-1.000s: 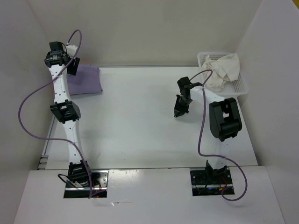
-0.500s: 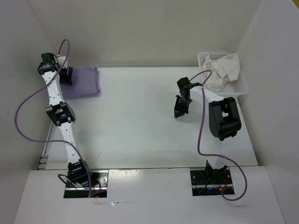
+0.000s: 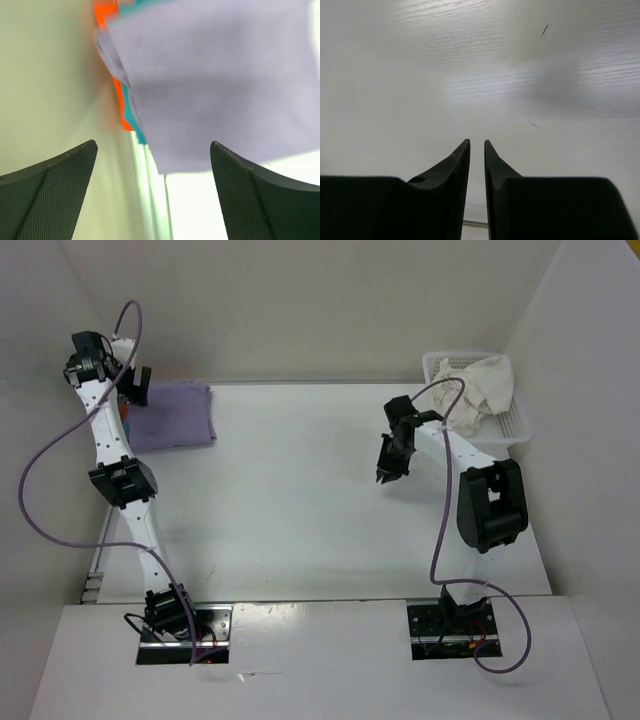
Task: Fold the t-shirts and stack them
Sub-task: Put the neatly folded tshirt into the corner of the board with the left arm, then grab crumpled tshirt from bin with the right arm
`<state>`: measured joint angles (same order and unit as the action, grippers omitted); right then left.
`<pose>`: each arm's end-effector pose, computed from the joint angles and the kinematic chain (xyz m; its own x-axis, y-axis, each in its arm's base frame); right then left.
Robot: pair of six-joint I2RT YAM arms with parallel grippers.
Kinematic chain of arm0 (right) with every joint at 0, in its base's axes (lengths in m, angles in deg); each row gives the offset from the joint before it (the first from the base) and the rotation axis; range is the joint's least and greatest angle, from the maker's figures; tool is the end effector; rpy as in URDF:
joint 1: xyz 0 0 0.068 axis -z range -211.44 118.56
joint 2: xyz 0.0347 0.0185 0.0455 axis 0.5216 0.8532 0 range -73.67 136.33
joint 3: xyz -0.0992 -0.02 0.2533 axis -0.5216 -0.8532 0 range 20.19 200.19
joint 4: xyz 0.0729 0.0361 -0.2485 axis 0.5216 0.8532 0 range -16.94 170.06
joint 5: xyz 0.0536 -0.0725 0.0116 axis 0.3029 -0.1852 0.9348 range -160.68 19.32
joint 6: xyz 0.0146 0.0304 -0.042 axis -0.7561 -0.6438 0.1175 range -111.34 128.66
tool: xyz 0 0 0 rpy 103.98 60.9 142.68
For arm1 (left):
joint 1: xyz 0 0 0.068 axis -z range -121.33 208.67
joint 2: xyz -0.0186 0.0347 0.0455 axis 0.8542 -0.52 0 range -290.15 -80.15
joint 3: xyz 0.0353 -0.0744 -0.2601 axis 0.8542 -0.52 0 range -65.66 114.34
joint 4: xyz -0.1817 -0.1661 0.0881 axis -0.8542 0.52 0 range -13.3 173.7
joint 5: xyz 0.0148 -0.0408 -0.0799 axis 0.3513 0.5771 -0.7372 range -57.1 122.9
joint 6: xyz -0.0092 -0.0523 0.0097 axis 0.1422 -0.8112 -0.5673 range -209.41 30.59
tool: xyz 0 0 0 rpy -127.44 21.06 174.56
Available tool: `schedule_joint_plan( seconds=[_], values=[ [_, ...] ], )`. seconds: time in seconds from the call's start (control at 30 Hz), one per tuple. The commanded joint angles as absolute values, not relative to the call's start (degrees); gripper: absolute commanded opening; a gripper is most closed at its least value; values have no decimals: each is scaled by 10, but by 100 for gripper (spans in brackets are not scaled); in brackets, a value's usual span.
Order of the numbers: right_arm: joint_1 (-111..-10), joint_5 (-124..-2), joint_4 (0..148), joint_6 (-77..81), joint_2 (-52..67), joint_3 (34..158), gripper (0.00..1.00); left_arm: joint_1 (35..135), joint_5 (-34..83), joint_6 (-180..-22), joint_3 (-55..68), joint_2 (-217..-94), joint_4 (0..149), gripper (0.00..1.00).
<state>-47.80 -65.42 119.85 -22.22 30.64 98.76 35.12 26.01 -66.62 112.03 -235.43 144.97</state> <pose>0.3491 0.1059 0.2126 -0.9430 0.2558 -0.2129 0.2063 0.9513 0.2290 0.4963 0.2117 0.2942 -0.7305 0.1010 -0.6754 -0.0403 0.9809 0.1903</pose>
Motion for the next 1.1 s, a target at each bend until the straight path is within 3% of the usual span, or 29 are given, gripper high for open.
schedule_joint_plan(
  seconds=[0.0, 0.1, 0.13, 0.17, 0.2, 0.37, 0.47, 0.63, 0.77, 1.07],
  values=[
    [-484, -722, 1245, -189, 242, 1060, 23, 394, 196, -620, 1137, -2189, 1468, 100],
    [-484, -765, 1274, -161, 230, 1119, 32, 437, 146, -583, 1137, -2095, 1469, 100],
    [-484, -777, 1279, -153, 221, 1137, 37, 450, 134, -578, 1137, -2054, 1463, 100],
    [-484, -790, 1287, -145, 221, 1176, 49, 464, 119, -578, 1123, -2036, 1454, 100],
    [-484, -806, 1287, -137, 221, 1198, 52, 476, 100, -586, 1081, -2019, 1429, 100],
    [-420, -884, 1281, -88, 270, 1375, 70, 575, -120, -579, 997, -1997, 1443, 100],
    [-358, -840, 1281, -83, 355, 1497, 75, 625, -195, -629, 1041, -2061, 1461, 100],
    [-271, -835, 1305, -109, 494, 1661, 79, 732, -160, -606, 983, -2112, 1482, 100],
    [-223, -835, 1305, -109, 592, 1700, 84, 798, -150, -594, 956, -2140, 1512, 100],
    [-201, -855, 1316, -109, 779, 1739, 88, 811, -117, -612, 955, -2195, 1507, 100]
  ],
)
